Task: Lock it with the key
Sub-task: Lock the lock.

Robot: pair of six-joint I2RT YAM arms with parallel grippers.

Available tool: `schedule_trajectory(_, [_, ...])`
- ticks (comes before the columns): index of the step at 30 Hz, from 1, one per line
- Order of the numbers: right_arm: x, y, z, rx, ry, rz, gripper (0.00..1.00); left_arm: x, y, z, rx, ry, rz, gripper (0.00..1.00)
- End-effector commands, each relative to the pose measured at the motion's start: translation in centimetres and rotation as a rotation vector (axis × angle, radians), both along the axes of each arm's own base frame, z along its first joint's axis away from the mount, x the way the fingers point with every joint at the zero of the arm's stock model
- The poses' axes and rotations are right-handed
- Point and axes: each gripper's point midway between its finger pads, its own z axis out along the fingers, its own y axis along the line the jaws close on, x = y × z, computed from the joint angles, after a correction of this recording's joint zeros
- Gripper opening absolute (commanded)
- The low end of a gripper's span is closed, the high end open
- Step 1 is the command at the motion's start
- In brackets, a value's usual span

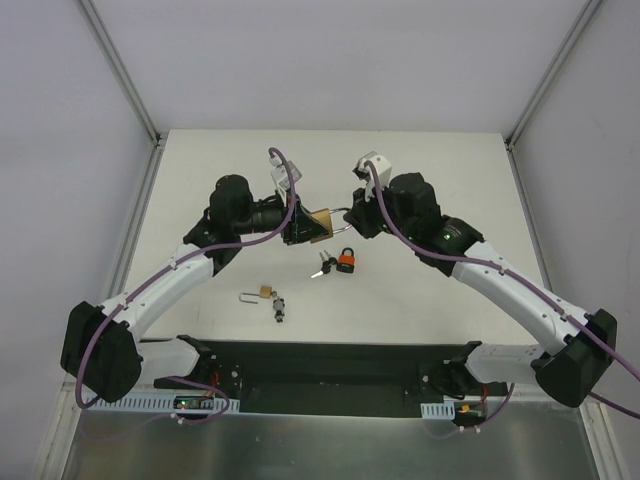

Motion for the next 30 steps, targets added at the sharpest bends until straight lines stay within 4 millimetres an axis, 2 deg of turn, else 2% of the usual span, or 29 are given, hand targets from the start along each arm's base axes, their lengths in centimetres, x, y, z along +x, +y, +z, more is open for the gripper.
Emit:
schedule_trajectory(1, [-9.7,7.9,8.6,0.368,0.005,0.480,0.01,-0.3,-1.8,7.5,-0.176,-0.332,-0.043,0.00])
schedule_trajectory(7, [-10.5,7.6,8.4,0.351,0.000,0.520,0.01,1.3,-1.0,6.8,-0.132,-0.344,0.069,0.00])
schedule_trajectory(13, [-11.5,8.5,8.0,0.359,0.021,0.573,0.01,2.1,-0.9,7.4,-0.137,-0.360,0.102,0.00])
schedule_trajectory(19, [-12.4,9.1,8.9,0.398,0.007,0.614,0.01,1.8,-1.3,8.3,-0.171,-0.385,0.068,0.00])
schedule_trajectory(23, [-14.0,9.3,10.1,0.436,0.011,0.709,0.01,1.0,-1.5,8.8,-0.181,-0.424,0.014,0.00])
schedule_trajectory(30, [-15.9,10.5,9.8,0.434,0.061,0.832,0.01,-0.2,-1.9,9.5,-0.212,-0.465,-0.062,0.00])
